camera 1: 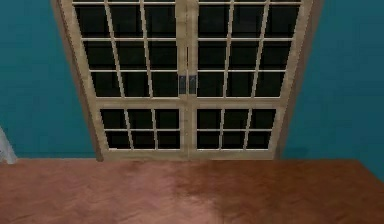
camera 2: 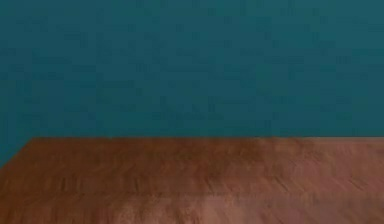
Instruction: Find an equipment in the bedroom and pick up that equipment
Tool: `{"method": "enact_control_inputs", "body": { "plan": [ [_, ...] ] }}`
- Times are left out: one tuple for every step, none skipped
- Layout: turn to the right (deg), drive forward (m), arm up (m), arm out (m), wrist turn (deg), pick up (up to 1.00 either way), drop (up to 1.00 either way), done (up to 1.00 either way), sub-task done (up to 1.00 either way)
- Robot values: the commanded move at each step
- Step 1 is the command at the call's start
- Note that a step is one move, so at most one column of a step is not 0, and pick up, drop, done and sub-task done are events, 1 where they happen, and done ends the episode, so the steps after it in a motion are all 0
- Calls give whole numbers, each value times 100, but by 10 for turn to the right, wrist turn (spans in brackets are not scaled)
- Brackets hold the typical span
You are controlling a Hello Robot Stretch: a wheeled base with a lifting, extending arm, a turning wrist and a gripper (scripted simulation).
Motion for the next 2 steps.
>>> {"method": "enact_control_inputs", "body": {
  "plan": [
    [0,15,0,0,0,0,0,0,0],
    [-450,0,0,0,0,0,0,0,0]
  ]
}}
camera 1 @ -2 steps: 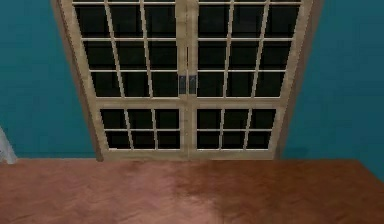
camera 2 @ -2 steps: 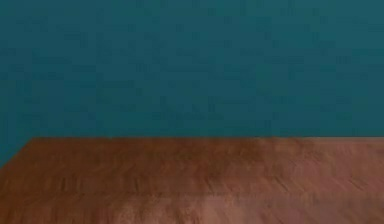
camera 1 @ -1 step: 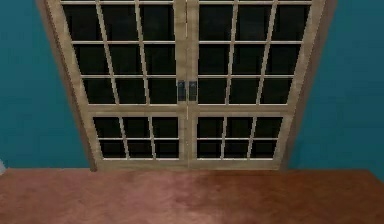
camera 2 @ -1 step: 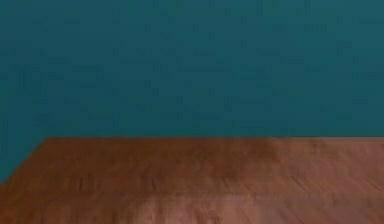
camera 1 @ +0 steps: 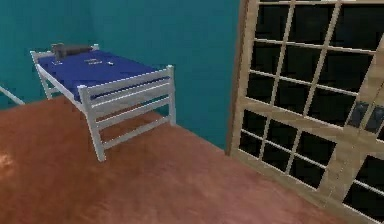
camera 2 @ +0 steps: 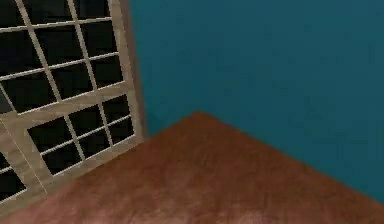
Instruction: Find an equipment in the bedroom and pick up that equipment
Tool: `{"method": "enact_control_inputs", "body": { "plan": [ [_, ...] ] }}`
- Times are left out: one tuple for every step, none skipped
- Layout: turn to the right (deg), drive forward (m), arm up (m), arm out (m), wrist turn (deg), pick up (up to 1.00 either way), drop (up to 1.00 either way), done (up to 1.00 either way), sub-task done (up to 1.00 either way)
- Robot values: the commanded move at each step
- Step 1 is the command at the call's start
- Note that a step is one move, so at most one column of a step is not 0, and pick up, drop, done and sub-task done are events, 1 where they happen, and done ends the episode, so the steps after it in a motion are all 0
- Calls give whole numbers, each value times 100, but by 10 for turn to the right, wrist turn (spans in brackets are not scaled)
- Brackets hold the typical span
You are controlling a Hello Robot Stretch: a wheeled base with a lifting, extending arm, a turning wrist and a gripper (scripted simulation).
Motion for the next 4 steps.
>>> {"method": "enact_control_inputs", "body": {
  "plan": [
    [-390,0,0,0,0,0,0,0,0],
    [0,50,0,0,0,0,0,0,0],
    [-450,0,0,0,0,0,0,0,0],
    [-30,0,0,0,0,0,0,0,0]
  ]
}}
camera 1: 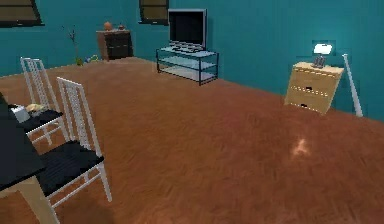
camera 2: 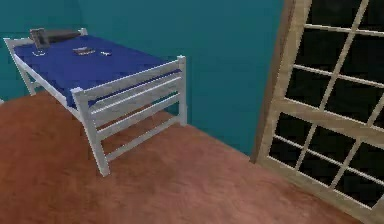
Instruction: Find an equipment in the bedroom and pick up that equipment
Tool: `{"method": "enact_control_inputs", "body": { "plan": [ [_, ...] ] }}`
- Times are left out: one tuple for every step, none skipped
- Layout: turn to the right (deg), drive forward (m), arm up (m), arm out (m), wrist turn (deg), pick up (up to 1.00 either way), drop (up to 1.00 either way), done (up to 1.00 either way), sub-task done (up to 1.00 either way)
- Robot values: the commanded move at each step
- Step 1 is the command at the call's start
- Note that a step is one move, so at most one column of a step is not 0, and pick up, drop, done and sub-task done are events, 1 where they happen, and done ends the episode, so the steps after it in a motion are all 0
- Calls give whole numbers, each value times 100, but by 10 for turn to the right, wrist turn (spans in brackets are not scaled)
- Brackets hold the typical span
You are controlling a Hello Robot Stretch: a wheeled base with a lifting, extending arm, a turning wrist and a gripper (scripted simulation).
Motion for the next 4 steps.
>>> {"method": "enact_control_inputs", "body": {
  "plan": [
    [0,100,0,0,0,0,0,0,0],
    [-30,0,0,0,0,0,0,0,0],
    [0,40,0,0,0,0,0,0,0],
    [-240,0,0,0,0,0,0,0,0]
  ]
}}
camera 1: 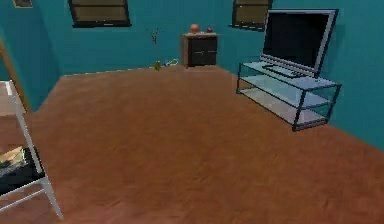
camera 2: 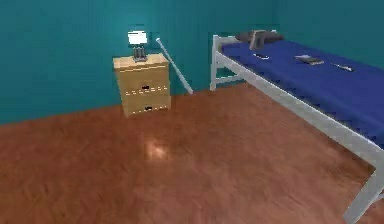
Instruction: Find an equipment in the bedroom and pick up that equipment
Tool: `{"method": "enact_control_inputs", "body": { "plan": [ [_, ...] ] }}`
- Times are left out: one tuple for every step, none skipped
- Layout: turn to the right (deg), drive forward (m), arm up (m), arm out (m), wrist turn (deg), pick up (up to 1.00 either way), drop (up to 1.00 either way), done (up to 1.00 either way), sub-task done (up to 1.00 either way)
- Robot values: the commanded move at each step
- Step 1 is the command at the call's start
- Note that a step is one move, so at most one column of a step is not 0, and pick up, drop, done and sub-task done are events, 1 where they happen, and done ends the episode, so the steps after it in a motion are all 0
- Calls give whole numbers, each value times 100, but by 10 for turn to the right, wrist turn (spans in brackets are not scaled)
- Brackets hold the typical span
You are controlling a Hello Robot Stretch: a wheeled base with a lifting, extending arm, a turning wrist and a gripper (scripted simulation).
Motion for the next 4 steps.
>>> {"method": "enact_control_inputs", "body": {
  "plan": [
    [0,100,0,0,0,0,0,0,0],
    [0,100,0,0,0,0,0,0,0],
    [0,100,0,0,0,0,0,0,0],
    [0,100,0,0,0,0,0,0,0]
  ]
}}
